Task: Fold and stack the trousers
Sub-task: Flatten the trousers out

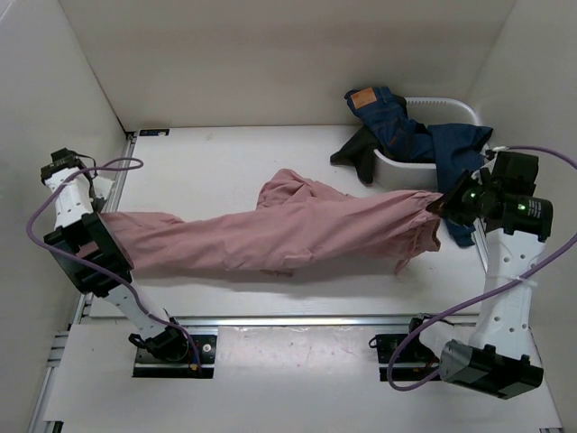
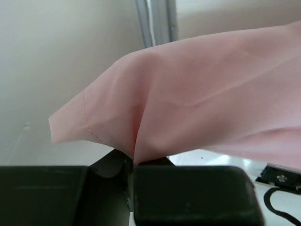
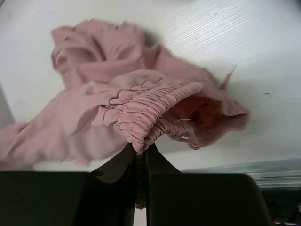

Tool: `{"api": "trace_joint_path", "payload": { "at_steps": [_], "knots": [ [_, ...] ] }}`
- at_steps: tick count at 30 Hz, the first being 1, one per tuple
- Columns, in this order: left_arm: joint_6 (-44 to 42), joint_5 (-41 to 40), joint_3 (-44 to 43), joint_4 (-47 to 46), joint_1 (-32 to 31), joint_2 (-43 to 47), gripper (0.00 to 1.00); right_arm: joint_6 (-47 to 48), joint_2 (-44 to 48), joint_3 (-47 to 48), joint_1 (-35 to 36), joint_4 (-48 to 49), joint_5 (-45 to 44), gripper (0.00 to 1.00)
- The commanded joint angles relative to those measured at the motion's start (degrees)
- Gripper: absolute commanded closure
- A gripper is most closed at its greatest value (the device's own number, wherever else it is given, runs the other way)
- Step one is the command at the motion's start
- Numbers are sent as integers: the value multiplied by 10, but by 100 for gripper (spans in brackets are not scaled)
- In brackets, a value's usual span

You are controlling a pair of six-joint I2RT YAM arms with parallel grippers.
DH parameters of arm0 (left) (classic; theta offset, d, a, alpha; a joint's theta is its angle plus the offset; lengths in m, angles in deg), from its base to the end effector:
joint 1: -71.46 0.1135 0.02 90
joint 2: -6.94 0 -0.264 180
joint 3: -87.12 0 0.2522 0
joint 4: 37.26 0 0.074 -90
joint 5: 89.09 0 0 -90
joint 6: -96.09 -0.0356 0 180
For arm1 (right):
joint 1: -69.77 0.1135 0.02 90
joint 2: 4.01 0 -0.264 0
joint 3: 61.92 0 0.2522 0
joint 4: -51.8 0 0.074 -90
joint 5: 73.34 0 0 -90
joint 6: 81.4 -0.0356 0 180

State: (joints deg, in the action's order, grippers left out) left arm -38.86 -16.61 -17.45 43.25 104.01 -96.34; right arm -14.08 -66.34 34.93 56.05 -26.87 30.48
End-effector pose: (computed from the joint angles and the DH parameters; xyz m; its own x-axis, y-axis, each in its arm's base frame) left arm 0.2918 0.1989 0.2701 -0.9820 0.1724 0.0766 0.1883 0.9209 0.3414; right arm 0.1799 -0.0352 0.4146 -0.5997 0.5318 -0.5979 0.3198 0.8442 0.4302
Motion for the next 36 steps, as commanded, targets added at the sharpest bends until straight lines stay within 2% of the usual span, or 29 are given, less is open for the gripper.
{"api": "trace_joint_path", "payload": {
  "at_steps": [1,2,3,4,6,7,8,10,11,12,13,16,17,19,20,21,22,24,25,26,27,28,29,31,33,34,36],
  "knots": [
    [-9,21,-24,-17,7,12,86,65,34,-38,-4,53,156,100],
    [-2,44,-43,-8,7,12,86,96,60,-47,21,78,259,100],
    [10,103,-66,0,7,4,86,125,77,-57,41,97,275,100],
    [19,136,-119,10,7,-2,86,119,95,-77,57,117,275,100],
    [41,201,-168,27,7,-9,86,103,133,-83,68,173,300,100],
    [62,265,-189,27,7,-9,86,60,133,-73,68,195,326,100],
    [73,293,-217,27,7,3,86,30,133,-39,73,236,384,100],
    [100,362,-234,15,7,18,86,-29,125,20,78,244,399,100],
    [109,381,-234,5,7,37,86,-29,125,55,78,224,391,100],
    [122,401,-234,-9,7,46,86,-24,125,115,78,217,373,100],
    [136,418,-228,-27,7,54,86,-24,125,129,78,222,323,100],
    [206,427,-220,-106,-34,45,86,-50,107,109,78,254,261,100],
    [234,421,-235,-132,-57,31,86,-60,75,99,78,254,211,100],
    [260,400,-258,-154,-77,-31,86,-89,32,75,78,261,154,100],
    [285,367,-274,-163,-92,-58,86,-107,-20,67,78,266,133,100],
    [296,349,-324,-168,-99,-121,86,-112,-49,67,78,257,107,100],
    [304,331,-355,-168,-105,-155,86,-118,-105,67,93,249,44,100],
    [319,263,-440,-168,-126,-220,86,-149,-156,100,111,227,-34,100],
    [319,245,-458,-168,-133,-273,83,-168,-201,108,124,192,-68,77],
    [319,222,-473,-168,-142,-293,76,-183,-223,108,129,181,-86,45],
    [306,189,-467,-168,-161,-305,61,-183,-244,134,140,168,-86,26],
    [298,177,-453,-168,-172,-305,38,-183,-284,154,146,118,-86,2],
    [290,167,-431,-168,-181,-298,10,-173,-299,174,154,94,-93,1],
    [275,159,-354,-168,-202,-253,3,-135,-308,198,180,39,-121,1],
    [275,199,-302,-168,-203,-209,0,-127,-286,177,193,17,-209,1],
    [269,215,-253,-168,-203,-186,0,-127,-249,154,193,10,-232,1],
    [260,234,-201,-168,-209,-106,0,-135,-204,47,193,18,-275,1]
  ]
}}
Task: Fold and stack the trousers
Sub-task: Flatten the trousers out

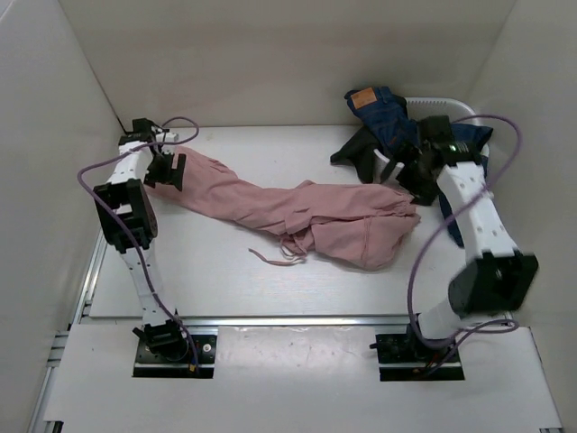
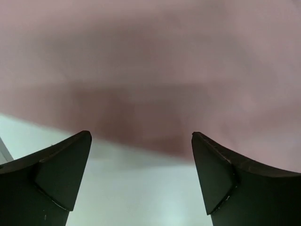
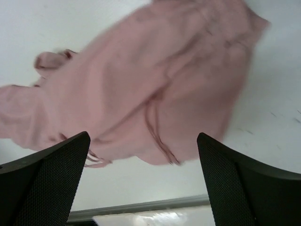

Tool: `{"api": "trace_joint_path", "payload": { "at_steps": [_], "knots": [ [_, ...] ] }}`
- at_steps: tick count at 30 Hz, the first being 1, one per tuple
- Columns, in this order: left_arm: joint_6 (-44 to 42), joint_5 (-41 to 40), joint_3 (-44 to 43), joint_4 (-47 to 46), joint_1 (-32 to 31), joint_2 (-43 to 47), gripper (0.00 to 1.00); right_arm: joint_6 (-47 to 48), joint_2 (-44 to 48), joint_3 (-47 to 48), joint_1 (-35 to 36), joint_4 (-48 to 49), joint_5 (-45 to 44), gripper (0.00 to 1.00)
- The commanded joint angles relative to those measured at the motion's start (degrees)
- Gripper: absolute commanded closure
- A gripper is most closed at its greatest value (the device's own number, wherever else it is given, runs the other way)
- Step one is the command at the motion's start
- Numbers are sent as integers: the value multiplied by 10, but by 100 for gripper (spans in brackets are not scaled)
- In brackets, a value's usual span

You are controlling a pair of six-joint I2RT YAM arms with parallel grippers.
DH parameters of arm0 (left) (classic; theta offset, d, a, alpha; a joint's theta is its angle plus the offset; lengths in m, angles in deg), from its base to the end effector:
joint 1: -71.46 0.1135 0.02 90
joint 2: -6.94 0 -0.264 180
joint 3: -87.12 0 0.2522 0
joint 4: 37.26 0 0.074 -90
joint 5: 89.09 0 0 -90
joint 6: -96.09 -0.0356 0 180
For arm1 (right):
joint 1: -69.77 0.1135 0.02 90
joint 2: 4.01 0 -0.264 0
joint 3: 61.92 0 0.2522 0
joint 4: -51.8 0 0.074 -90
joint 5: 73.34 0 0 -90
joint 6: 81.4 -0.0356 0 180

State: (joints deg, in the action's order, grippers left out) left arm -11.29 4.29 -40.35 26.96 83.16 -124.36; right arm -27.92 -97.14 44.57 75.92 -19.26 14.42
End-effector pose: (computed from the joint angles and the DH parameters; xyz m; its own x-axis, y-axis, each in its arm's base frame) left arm 0.4771 0.0967 0.1934 -0.9208 0.1138 -0.3731 0.0987 0.9933 0.0595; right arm 0.3365 0.0349 0.3428 -0.7267 0.5198 -0.4491 0.4308 0.8541 0.2914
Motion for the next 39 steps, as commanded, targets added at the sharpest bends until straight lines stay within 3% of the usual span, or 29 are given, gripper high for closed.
{"api": "trace_joint_path", "payload": {
  "at_steps": [1,4,8,9,10,14,20,24,28,31,33,34,35,36,37,38,39],
  "knots": [
    [-35,39,82,-11,-10,201,0,-6,149,-92,-11,-49,-136,1],
    [-90,50,171,-11,-44,293,1,-19,208,-256,-30,34,-106,3],
    [-168,74,338,-12,-170,383,1,-55,203,-386,-73,201,-29,1],
    [-182,99,359,-25,-189,394,0,-61,190,-407,-94,282,-3,1],
    [-193,122,375,-25,-210,402,0,-61,178,-420,-100,317,53,1],
    [-215,127,407,-54,-393,394,0,-32,96,-404,-100,344,73,1],
    [-203,89,423,-146,-546,290,0,-63,54,-437,-124,432,85,1],
    [-169,26,416,-208,-586,241,0,-58,22,-425,-131,446,77,1],
    [-140,14,359,-228,-586,173,0,-58,-3,-419,-131,439,64,2],
    [-115,14,339,-244,-586,129,0,-58,-8,-432,-131,446,69,10],
    [-97,29,319,-244,-586,107,2,-58,-8,-432,-131,446,79,22],
    [-81,47,312,-244,-579,107,12,-58,-3,-432,-131,446,85,28],
    [-73,58,307,-244,-579,101,29,-58,7,-437,-131,440,85,43],
    [-65,58,298,-244,-573,101,46,-58,15,-443,-131,435,85,49],
    [-59,50,293,-244,-573,94,81,-58,32,-443,-131,435,85,55],
    [-53,39,287,-244,-573,94,86,-58,41,-450,-131,425,90,62],
    [-53,30,287,-244,-566,94,86,-58,50,-450,-131,416,90,63]
  ]
}}
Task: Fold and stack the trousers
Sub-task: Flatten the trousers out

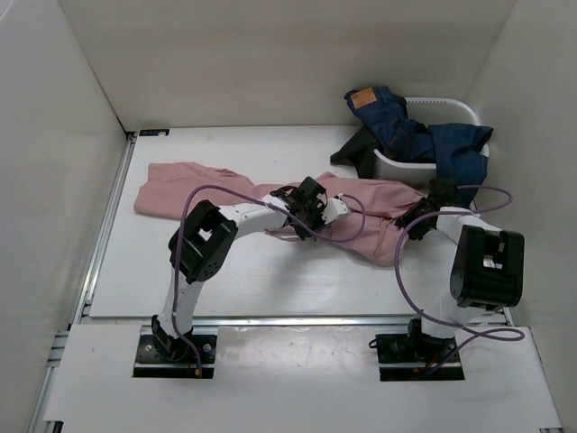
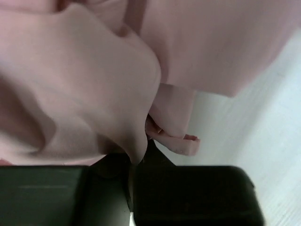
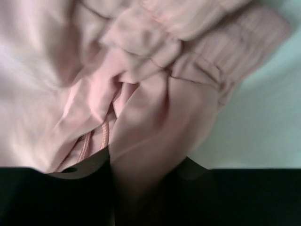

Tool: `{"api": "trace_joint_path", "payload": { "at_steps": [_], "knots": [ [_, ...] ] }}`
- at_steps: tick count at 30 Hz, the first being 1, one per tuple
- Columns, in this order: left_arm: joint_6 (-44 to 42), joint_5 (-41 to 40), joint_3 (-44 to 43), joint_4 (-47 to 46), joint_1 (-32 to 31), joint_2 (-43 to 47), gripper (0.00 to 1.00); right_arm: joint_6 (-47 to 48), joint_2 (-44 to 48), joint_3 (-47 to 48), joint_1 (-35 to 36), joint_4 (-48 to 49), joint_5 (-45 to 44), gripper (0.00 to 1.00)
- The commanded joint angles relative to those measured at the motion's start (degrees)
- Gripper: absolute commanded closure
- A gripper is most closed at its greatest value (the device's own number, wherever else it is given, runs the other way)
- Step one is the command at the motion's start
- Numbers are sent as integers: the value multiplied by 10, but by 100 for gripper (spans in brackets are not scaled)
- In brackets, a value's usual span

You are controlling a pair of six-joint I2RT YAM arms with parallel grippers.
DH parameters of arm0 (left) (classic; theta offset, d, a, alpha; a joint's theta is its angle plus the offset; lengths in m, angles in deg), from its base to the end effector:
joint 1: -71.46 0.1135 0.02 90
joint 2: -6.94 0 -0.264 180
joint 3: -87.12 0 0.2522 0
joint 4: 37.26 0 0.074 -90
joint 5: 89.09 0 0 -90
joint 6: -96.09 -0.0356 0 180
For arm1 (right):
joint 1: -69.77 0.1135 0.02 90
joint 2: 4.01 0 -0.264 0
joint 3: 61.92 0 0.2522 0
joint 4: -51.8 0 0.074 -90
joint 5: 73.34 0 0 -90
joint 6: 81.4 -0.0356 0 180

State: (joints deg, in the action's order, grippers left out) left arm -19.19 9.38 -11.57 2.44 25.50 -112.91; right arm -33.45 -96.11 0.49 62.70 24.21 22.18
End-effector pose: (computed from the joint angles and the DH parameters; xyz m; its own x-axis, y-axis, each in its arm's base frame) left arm 0.3019 -0.3198 0.1560 -0.2241 0.8393 -0.4952 0.9473 0.3070 0.0916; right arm 0.3060 -0.0345 0.1603 -0.5725 0.7428 -0.3472 0.6119 0.6689 0.4221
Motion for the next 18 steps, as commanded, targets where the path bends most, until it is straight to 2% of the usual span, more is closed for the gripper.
{"api": "trace_joint_path", "payload": {
  "at_steps": [1,2,3,5,6,7,11,13,15,18],
  "knots": [
    [26,-33,-1,2,10,-21,86,6,62,-9,1,-30,12,64],
    [26,-49,6,10,27,-3,86,16,74,-9,1,-59,12,66],
    [26,-49,6,20,38,13,86,16,88,-3,1,-76,6,76],
    [13,-38,31,42,77,54,86,33,131,3,1,-115,-1,86],
    [4,-38,41,68,89,105,86,33,162,8,1,-155,-1,95],
    [-19,-38,48,85,101,131,86,41,179,14,6,-177,5,99],
    [-81,-69,61,212,140,263,86,55,283,19,30,-298,47,100],
    [-95,-69,50,271,168,333,86,31,354,13,57,-358,85,100],
    [-114,-92,22,286,199,378,86,-24,418,7,93,-376,105,100],
    [-140,-123,-38,286,233,379,86,-95,453,0,144,-361,91,100]
  ]
}}
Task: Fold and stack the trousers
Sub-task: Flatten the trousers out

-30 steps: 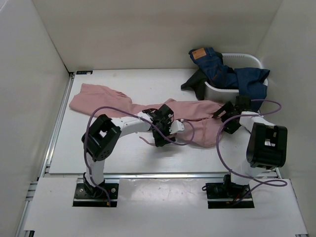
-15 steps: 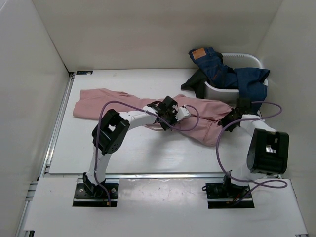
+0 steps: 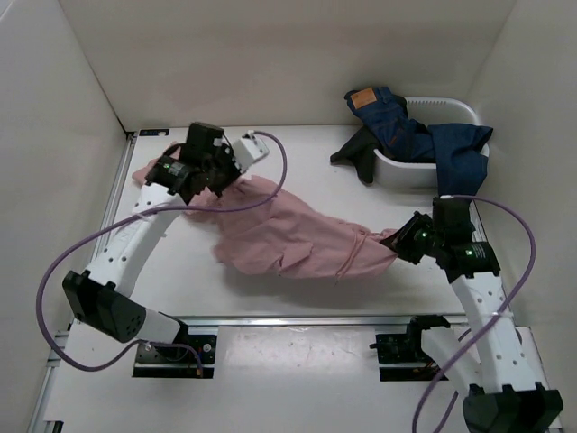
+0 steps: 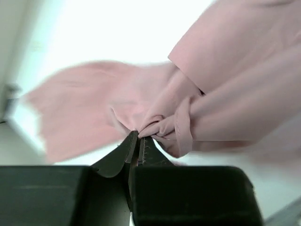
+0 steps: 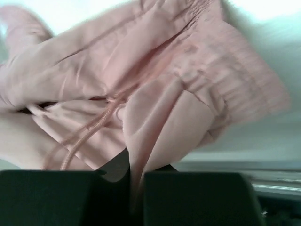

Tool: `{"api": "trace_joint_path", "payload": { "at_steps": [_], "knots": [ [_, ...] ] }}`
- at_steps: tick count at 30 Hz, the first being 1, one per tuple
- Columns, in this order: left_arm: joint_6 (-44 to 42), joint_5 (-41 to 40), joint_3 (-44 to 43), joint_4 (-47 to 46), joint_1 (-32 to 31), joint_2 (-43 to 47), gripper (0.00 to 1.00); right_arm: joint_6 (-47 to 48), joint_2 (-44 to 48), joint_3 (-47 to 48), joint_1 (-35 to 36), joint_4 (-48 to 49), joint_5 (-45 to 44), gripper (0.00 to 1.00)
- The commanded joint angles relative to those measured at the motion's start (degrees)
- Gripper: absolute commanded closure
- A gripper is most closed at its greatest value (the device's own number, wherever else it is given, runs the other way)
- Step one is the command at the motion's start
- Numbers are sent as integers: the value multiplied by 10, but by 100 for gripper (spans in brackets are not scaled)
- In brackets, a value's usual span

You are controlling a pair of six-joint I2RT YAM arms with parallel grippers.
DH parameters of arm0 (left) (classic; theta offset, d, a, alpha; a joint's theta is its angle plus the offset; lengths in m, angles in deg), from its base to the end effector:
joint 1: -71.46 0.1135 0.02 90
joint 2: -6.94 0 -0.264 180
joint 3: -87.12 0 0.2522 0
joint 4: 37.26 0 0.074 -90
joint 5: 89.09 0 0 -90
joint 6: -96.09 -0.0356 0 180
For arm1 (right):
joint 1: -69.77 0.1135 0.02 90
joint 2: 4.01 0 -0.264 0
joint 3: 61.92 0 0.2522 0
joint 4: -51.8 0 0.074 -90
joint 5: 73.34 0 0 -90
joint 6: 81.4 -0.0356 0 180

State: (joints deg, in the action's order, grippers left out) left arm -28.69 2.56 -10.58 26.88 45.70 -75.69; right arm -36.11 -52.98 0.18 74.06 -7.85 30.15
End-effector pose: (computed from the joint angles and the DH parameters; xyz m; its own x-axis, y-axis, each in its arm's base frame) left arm 0.2711 -0.1319 0.3581 -0.3014 0.7785 -0.5505 0.7589 0.5454 0.3558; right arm 0.1660 0.0208 0.2911 -0.6780 0.6352 -0.3699 0.3436 0.7188 0.6044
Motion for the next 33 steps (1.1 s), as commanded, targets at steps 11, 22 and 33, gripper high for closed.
{"api": "trace_joint_path", "payload": {
  "at_steps": [11,22,33],
  "knots": [
    [34,-39,-298,152,63,-395,29,-13,-220,89,133,56,-80,39],
    [-6,-45,-38,168,85,-96,0,-66,-68,9,78,-84,-143,1],
    [-17,-44,290,152,-97,5,0,-99,-223,-17,14,63,-116,1]
  ]
}}
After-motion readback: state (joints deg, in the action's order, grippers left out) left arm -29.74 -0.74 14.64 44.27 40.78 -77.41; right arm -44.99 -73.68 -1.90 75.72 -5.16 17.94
